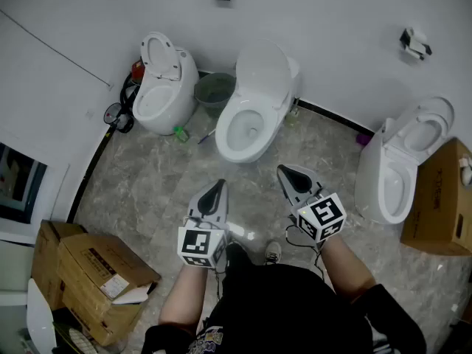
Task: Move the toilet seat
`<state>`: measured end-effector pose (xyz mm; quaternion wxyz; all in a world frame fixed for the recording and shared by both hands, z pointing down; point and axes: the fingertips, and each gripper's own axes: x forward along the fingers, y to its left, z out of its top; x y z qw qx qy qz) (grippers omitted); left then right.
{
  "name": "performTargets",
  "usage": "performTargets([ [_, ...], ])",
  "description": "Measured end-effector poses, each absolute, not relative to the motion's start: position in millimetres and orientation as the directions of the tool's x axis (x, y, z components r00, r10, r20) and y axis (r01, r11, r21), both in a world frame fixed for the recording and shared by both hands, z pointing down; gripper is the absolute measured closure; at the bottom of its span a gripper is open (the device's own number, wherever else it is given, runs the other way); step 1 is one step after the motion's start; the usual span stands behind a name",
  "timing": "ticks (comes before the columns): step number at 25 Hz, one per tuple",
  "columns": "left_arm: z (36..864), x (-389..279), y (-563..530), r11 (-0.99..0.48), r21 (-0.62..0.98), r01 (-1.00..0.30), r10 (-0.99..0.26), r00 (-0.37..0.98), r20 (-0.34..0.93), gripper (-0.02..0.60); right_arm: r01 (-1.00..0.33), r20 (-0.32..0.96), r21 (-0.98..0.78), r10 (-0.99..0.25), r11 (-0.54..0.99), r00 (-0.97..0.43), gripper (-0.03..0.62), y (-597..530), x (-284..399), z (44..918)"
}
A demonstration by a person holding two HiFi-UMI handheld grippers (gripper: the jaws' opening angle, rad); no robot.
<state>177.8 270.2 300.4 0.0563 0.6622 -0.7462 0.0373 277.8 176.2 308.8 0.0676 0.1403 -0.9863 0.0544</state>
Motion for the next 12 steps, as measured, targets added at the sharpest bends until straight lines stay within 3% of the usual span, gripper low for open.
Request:
performTargets([
  [12, 301, 164, 270, 0.141, 0.017, -0.990, -0.982, -0.137, 0.126, 0.572, -0.261, 0.132, -0.107, -0.247, 0.959, -0.960, 0.586, 177, 263, 310],
])
